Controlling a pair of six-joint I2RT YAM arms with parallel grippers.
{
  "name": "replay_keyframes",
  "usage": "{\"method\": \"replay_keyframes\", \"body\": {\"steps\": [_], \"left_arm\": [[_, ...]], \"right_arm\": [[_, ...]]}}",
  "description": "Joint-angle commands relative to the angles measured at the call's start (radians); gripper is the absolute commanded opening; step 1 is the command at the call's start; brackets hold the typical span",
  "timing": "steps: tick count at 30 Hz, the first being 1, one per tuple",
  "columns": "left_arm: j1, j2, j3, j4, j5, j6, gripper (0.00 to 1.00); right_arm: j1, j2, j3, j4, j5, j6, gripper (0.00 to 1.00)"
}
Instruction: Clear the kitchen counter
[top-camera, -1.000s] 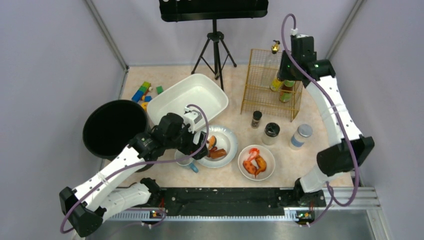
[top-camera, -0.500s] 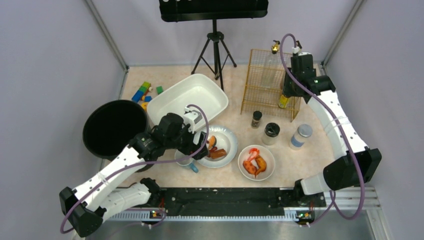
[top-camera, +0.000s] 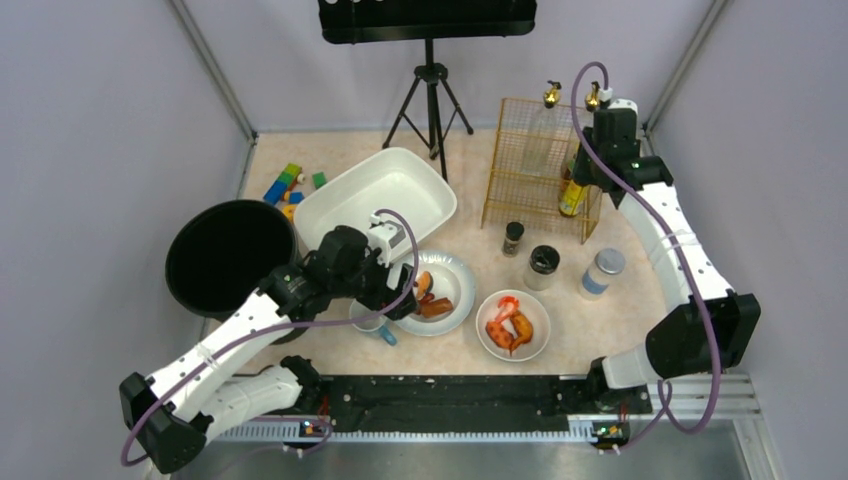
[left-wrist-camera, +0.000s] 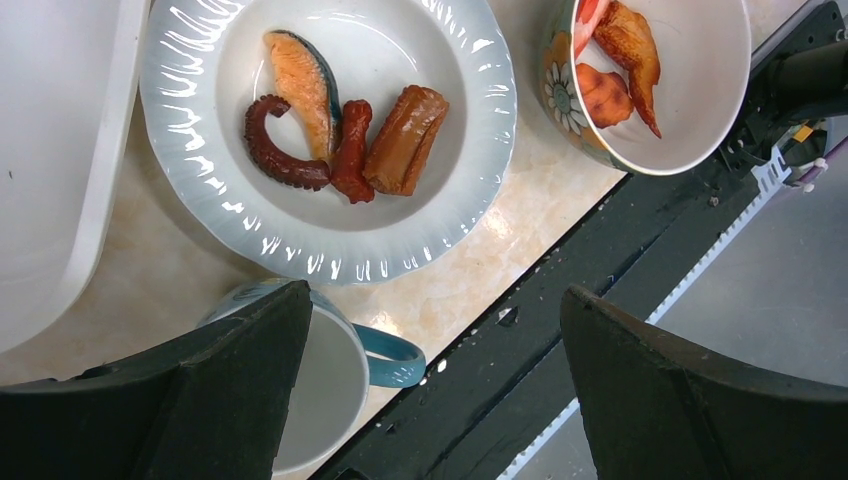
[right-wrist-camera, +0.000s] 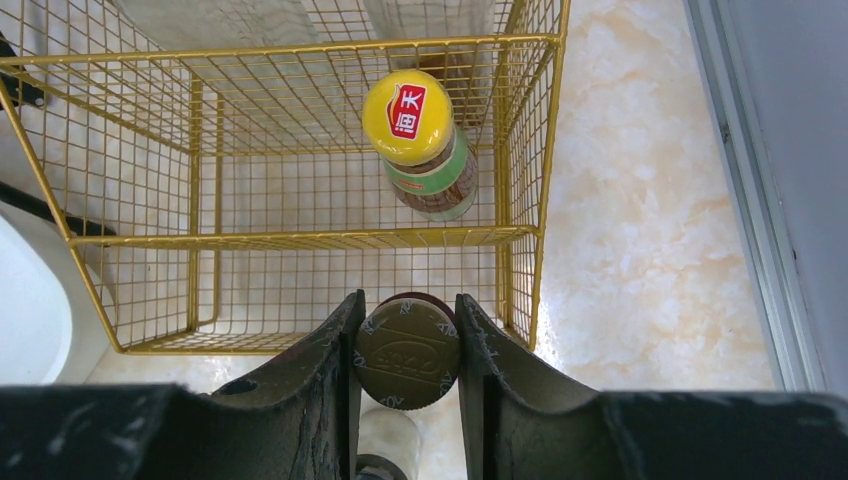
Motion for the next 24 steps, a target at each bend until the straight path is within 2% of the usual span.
{"method": "replay_keyframes", "body": {"steps": [1, 24], "left_arm": [[0.0, 0.005, -0.003, 0.018, 0.011, 0.009, 0.99], [0.0, 0.004, -0.002, 0.018, 0.004, 0.009, 0.99]], "right_arm": [[-0.012, 0.008, 0.027, -0.014, -0.017, 0.009, 0.0], [-0.014, 0.026, 0.144, 0.004, 0.003, 0.012, 0.0]]}}
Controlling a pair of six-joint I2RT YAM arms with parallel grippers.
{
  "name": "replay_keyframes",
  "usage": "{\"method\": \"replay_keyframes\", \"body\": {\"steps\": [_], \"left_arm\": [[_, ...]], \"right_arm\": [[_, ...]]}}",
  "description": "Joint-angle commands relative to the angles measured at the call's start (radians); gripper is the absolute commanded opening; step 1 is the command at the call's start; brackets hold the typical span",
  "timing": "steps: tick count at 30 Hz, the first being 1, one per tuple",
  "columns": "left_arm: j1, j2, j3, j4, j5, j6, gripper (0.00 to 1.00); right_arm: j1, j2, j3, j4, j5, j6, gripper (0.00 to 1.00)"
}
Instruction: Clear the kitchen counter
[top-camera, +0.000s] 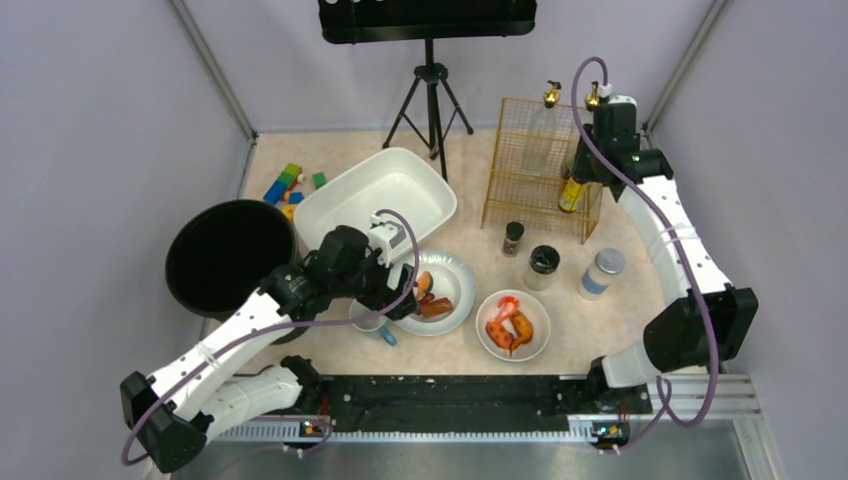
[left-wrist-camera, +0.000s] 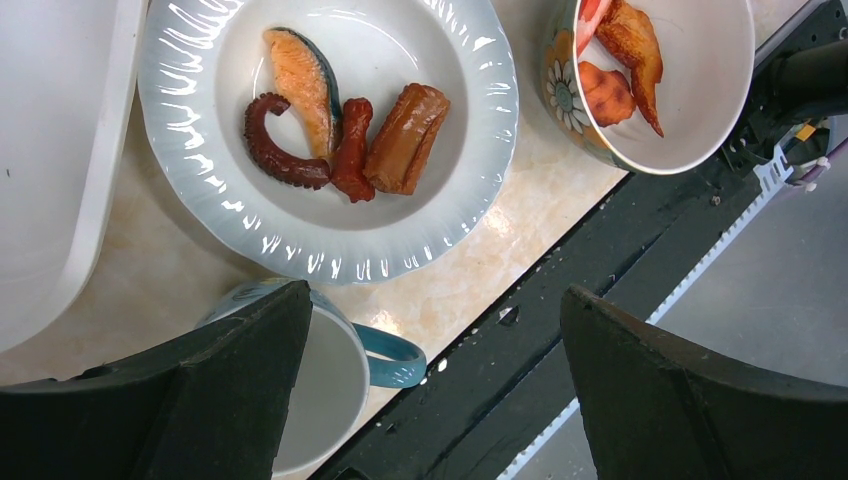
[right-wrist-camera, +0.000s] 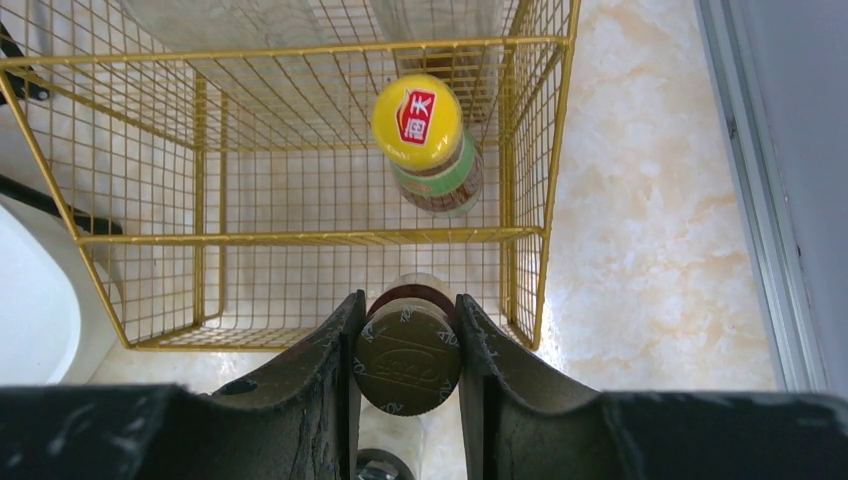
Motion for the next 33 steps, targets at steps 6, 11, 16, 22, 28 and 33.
{"method": "replay_keyframes", "body": {"steps": [6, 11, 16, 22, 28, 33], "left_arm": [[0.0, -0.002, -0.001, 0.018, 0.002, 0.009, 0.99], [0.0, -0.002, -0.001, 0.018, 0.003, 0.009, 0.99], [0.0, -0.002, -0.002, 0.018, 0.004, 0.009, 0.99], [0.0, -0.002, -0.002, 0.018, 0.004, 0.009, 0.99], [0.0, 0.0, -0.002, 0.018, 0.005, 0.009, 0.99], [-0.001, 0.004, -0.001, 0.018, 0.002, 0.009, 0.99]], "right_arm": [[-0.007, 0.003, 0.099, 0.039, 0.013, 0.008, 0.0], [-0.007, -0.014, -0.006, 0.079, 0.002, 0.016, 0.0], [-0.007, -0.026, -0.094, 0.123, 0.004, 0.025, 0.0], [-0.007, -0.035, -0.155, 0.155, 0.024, 0.026, 0.0], [-0.008, -0.037, -0.21, 0.192, 0.054, 0.027, 0.0], [-0.007, -0.039, -0.255, 0.24, 0.08, 0.036, 0.0]]}}
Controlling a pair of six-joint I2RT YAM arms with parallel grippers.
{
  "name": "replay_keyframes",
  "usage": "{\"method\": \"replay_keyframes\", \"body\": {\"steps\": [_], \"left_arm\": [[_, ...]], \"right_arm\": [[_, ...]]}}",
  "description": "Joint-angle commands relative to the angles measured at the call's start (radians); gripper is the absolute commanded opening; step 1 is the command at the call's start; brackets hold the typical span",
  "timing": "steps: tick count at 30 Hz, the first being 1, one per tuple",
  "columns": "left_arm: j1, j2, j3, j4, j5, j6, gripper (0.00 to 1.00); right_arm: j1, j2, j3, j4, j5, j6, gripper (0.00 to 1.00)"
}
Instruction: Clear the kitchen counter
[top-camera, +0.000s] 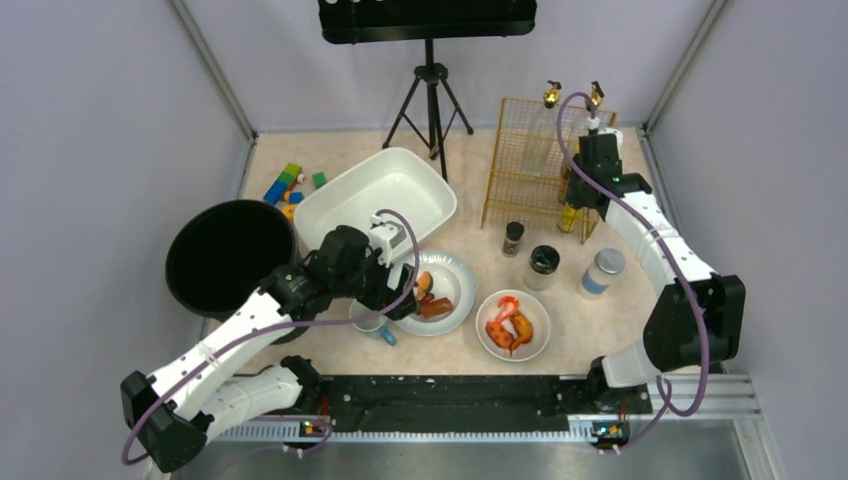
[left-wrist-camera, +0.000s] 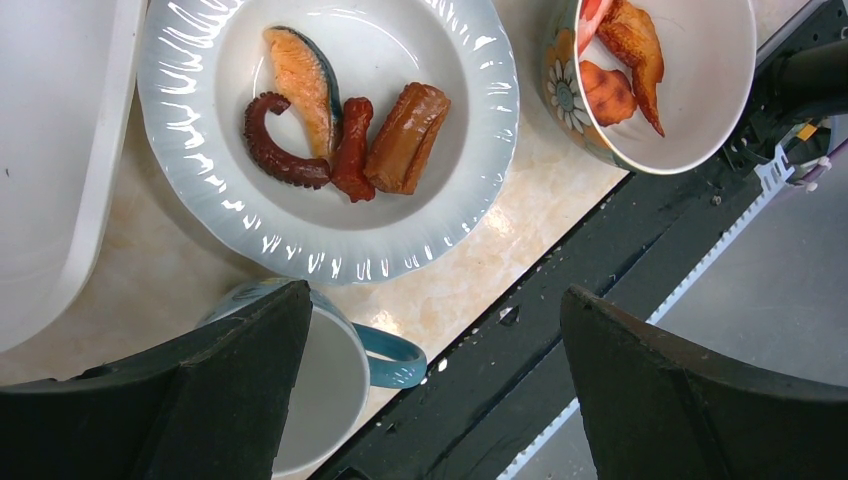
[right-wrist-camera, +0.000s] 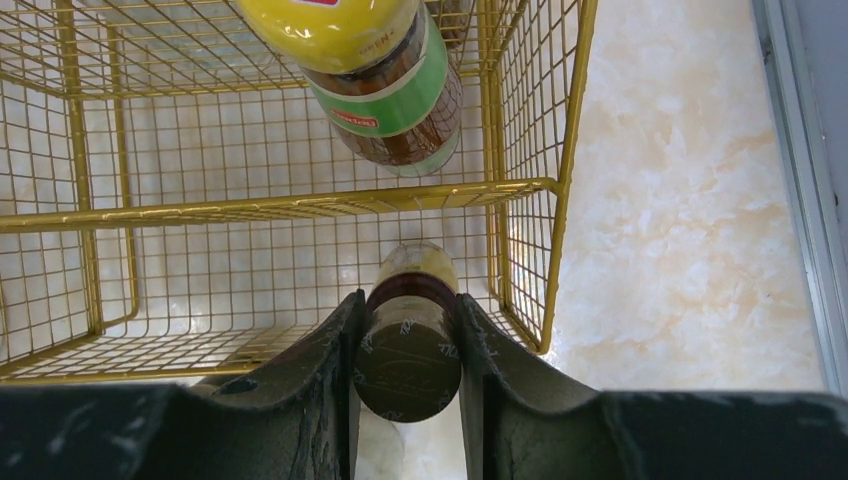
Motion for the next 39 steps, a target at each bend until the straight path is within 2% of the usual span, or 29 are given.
{"method": "replay_keyframes", "body": {"steps": [1, 4, 5, 7, 10, 11, 17, 20, 25, 33, 39], "left_arm": [[0.0, 0.001, -0.002, 0.018, 0.003, 0.009, 0.99], [0.0, 0.002, -0.001, 0.018, 0.004, 0.009, 0.99], [0.0, 0.002, -0.001, 0.018, 0.004, 0.009, 0.99], [0.0, 0.002, -0.001, 0.018, 0.002, 0.009, 0.99], [0.0, -0.002, -0.001, 0.018, -0.001, 0.009, 0.99], [0.0, -0.001, -0.001, 0.018, -0.001, 0.009, 0.99], [0.0, 0.003, 0.0, 0.018, 0.006, 0.009, 0.99], [0.0, 0.002, 0.001, 0.018, 0.006, 0.009, 0.99], [0.0, -0.001, -0.001, 0.018, 0.005, 0.009, 0.99], [0.0, -0.004, 0.0, 0.018, 0.019, 0.009, 0.99], [0.0, -0.011, -0.001, 0.021, 0.033, 0.008, 0.99]], "right_arm": [[-0.006, -0.051, -0.024, 0.109, 0.046, 0.021, 0.0], [-0.006, -0.04, -0.028, 0.121, 0.047, 0.031, 0.0], [-0.005, -0.035, -0.025, 0.121, 0.048, 0.032, 0.03], [-0.006, -0.025, -0.019, 0.12, 0.046, 0.033, 0.16], [-0.006, -0.023, -0.008, 0.105, 0.036, 0.034, 0.48], [-0.006, -0.024, -0.006, 0.098, 0.032, 0.033, 0.55], [-0.006, -0.049, 0.021, 0.057, -0.007, 0.038, 0.73], [-0.007, -0.078, 0.06, -0.002, -0.025, 0.04, 0.75], [-0.007, -0.184, 0.072, -0.123, 0.042, 0.06, 0.79], [-0.006, -0.36, -0.039, -0.305, 0.146, 0.132, 0.8], [-0.006, -0.434, -0.117, -0.394, 0.191, 0.214, 0.84]]}}
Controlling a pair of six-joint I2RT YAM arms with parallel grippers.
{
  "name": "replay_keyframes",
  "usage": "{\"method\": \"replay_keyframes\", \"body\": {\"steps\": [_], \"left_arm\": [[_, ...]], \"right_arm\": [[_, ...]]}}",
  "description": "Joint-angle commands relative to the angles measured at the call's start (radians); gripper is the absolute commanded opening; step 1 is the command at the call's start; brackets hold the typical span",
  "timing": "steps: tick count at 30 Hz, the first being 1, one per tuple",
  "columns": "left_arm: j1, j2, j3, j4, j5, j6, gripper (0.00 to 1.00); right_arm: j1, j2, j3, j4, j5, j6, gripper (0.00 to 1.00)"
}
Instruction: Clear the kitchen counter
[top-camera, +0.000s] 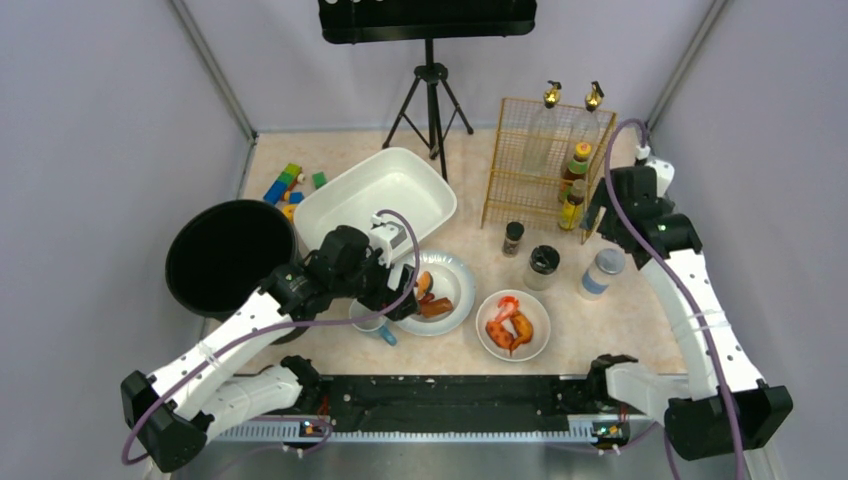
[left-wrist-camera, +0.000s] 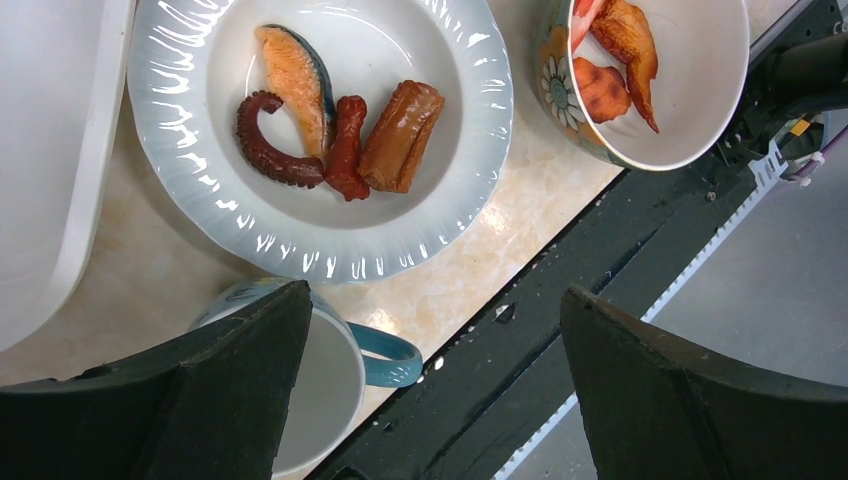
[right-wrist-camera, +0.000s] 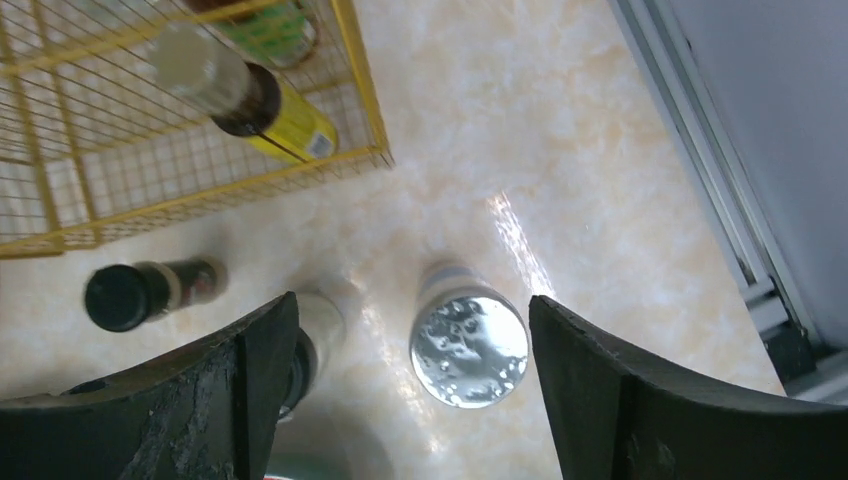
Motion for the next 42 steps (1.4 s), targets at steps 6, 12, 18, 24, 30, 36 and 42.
{"method": "replay_keyframes", "body": {"steps": [6, 12, 18, 24, 30, 36, 42], "left_arm": [[0.0, -0.016, -0.003, 0.021, 0.023, 0.006, 0.99], [0.0, -0.02, -0.002, 0.02, 0.025, 0.005, 0.99], [0.0, -0.019, -0.005, 0.023, 0.024, 0.005, 0.99], [0.0, -0.015, -0.005, 0.023, 0.023, 0.004, 0.99], [0.0, -0.011, -0.004, 0.023, 0.022, 0.005, 0.99], [0.0, -0.013, -0.005, 0.023, 0.023, 0.005, 0.99], [0.0, -0.013, -0.004, 0.023, 0.024, 0.005, 0.99]], "right_arm": [[-0.008, -0.093, -0.122, -0.123, 0.048, 0.134, 0.86], [-0.019, -0.075, -0.201, -0.097, 0.047, 0.142, 0.92], [-0.051, -0.056, -0.275, -0.025, -0.009, 0.133, 0.93], [-0.081, -0.04, -0.314, 0.026, -0.073, 0.113, 0.87], [-0.081, -0.042, -0.309, 0.034, -0.072, 0.089, 0.63], [-0.083, -0.024, -0.287, 0.032, -0.091, 0.07, 0.14], [-0.082, -0.035, -0.165, -0.03, -0.079, 0.044, 0.0]]}}
